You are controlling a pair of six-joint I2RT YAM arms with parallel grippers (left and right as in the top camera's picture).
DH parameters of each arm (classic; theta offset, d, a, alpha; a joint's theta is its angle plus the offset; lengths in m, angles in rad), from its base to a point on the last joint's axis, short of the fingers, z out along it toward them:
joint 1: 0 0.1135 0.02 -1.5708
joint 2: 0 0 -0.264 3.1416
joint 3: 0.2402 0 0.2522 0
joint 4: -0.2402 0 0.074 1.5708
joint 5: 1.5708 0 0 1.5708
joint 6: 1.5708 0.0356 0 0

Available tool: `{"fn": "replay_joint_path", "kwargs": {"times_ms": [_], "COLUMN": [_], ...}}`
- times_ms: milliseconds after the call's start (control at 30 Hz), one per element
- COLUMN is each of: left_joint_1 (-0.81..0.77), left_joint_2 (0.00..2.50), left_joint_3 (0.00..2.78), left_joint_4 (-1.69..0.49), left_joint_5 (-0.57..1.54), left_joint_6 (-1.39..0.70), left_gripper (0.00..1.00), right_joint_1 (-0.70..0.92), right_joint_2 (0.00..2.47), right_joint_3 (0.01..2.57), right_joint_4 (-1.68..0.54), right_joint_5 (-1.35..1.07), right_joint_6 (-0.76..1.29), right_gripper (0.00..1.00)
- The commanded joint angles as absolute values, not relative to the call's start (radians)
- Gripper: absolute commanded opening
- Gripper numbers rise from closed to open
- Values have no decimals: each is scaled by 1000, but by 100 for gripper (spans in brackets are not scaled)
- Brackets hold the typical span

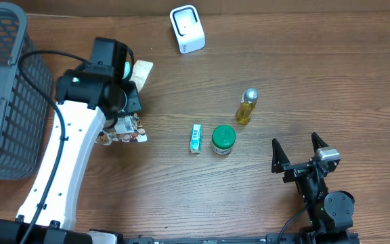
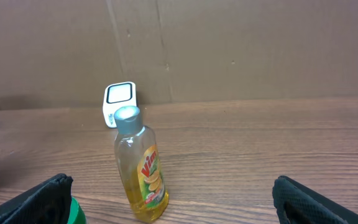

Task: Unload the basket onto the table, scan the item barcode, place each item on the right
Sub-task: 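Lift the green wipes pack out and carry it toward the table center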

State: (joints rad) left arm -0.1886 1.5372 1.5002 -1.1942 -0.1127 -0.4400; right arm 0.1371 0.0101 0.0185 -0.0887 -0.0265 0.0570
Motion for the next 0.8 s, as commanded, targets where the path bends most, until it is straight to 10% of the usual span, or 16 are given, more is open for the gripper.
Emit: {"fn": "replay_joint_path", "kwargs": {"times_ms": [0, 767], "left_joint_1": [-232, -335], "left_joint_2": [1529, 1639], "left_joint_3": [1446, 943], "left_joint_4": [-1179, -713], "left_joint_5": [-205, -255], "left_joint_6": [-487, -494], "left_gripper": [10, 11], "right_joint_1": [133, 133], "right_joint_2": [3, 3], "right_joint_3": [8, 8], "right_joint_4": [-82, -82], "right_joint_5": [-27, -27], "right_joint_6": [64, 64], "right_gripper": [100, 100]}}
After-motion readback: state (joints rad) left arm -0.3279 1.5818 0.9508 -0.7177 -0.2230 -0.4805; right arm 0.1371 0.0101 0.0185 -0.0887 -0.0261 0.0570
